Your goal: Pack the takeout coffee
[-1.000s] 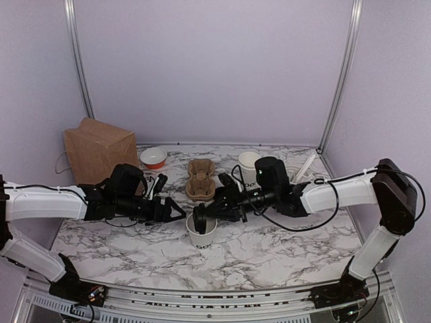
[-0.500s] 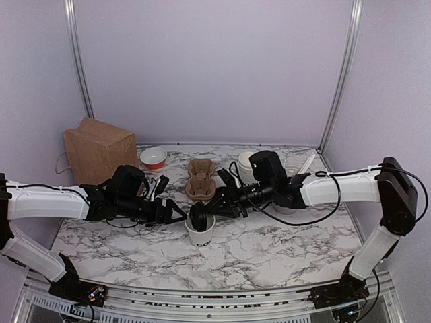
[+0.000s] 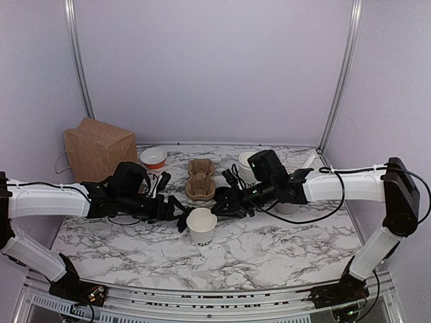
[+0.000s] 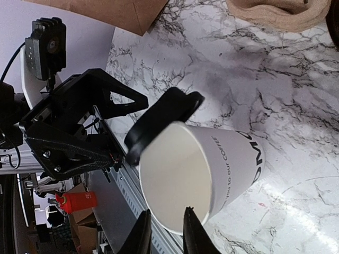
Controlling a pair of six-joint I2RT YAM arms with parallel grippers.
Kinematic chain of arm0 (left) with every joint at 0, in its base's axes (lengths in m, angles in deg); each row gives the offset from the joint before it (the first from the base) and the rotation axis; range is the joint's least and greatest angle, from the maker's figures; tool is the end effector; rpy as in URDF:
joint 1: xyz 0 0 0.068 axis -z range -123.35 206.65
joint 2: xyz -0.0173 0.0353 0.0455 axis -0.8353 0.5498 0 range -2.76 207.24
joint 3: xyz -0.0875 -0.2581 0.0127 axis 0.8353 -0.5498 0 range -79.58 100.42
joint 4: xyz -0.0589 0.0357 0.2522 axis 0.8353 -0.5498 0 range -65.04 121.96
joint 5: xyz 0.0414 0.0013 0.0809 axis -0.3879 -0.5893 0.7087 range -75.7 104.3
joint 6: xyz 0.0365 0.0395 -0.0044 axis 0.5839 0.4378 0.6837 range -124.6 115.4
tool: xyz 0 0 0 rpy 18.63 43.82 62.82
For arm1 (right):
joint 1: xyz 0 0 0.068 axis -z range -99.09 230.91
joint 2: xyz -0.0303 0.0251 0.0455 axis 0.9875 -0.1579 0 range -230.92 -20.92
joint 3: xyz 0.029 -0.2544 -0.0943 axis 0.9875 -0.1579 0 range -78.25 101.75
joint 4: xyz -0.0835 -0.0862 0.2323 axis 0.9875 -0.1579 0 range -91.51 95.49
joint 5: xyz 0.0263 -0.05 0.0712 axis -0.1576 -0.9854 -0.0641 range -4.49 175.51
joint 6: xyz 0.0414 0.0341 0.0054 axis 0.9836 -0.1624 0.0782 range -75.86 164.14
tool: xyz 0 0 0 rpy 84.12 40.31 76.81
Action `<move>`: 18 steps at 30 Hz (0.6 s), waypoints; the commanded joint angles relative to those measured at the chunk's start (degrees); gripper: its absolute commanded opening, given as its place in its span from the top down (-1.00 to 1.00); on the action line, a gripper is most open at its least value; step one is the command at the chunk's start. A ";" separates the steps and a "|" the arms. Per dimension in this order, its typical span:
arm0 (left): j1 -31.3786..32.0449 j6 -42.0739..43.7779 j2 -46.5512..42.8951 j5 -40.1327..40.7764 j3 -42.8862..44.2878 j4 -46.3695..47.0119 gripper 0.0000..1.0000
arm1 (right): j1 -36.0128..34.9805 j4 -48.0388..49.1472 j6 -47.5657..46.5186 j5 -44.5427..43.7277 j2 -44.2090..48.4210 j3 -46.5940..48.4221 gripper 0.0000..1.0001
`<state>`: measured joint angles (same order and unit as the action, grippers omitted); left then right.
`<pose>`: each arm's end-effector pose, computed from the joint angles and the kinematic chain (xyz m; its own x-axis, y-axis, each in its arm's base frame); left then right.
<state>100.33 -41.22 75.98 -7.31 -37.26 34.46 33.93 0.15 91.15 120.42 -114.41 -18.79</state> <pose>0.2007 -0.2098 0.2155 -0.8387 0.0340 -0.5435 0.4521 0.6000 -0.6601 0.2255 0.2717 0.2243 -0.9544 -0.1438 -0.2616 -0.2982 0.5002 0.8129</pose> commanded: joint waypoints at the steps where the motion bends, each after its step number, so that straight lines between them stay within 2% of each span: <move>1: 0.35 0.94 0.45 -0.10 1.37 0.56 -0.69 | -0.38 -2.33 -2.33 -2.46 2.17 3.26 0.57; 8: 0.44 1.19 -0.30 2.54 1.81 -0.29 -0.64 | -0.43 -7.03 -6.24 -6.72 2.63 5.18 0.56; 13: 0.04 1.77 -4.12 16.45 1.97 -6.66 -0.49 | -0.47 -10.99 -10.33 -11.35 3.39 6.81 0.52; 18: -0.84 1.85 -3.32 27.98 1.67 -12.27 -0.23 | -0.43 -12.71 -13.10 -15.27 3.87 7.88 0.49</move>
<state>100.28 -39.99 72.84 8.93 -36.76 28.34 33.89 -9.84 81.86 109.95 -112.51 -13.78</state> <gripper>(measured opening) 0.645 0.247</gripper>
